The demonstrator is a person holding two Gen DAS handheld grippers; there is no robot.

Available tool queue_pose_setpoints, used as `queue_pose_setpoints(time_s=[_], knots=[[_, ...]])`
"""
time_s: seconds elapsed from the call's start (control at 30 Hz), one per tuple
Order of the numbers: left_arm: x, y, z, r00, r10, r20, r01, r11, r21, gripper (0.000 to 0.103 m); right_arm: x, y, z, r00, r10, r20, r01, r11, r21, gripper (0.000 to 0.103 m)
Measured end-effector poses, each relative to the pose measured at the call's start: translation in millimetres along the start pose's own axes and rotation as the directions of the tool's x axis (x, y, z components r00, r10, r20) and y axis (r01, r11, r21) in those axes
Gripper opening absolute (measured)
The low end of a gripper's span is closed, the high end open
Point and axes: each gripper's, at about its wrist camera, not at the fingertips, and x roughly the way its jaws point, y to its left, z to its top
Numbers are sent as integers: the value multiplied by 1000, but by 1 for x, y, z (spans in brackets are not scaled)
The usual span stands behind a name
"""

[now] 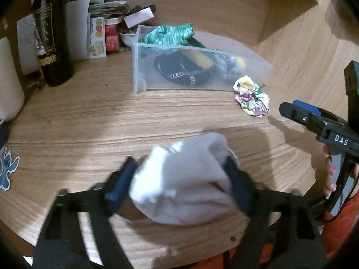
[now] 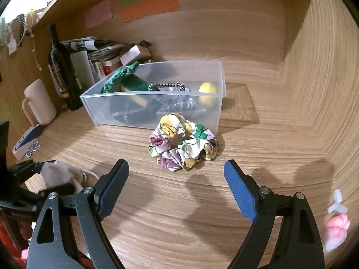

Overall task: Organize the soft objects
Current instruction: 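Grasp the white cloth with the left tool while the right tool grasps the floral scrunchie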

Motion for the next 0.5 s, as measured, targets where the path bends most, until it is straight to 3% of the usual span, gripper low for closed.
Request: queue_pose_setpoints(time_s=[0.2,0.37,0.5], knots=[[3,4,14,1000,-17,15,17,1000,7,40,20,-2,9,998,20,-53,-20,1000,-6,85],[2,1,40,998,-30,54,28,999,34,36,42,0,19,994,22,-107,-26,999,-36,85],[0,0,62,994,3,113,-7,999,37,36,58,1,26,990,-6,-139,-2,998,-59,85]])
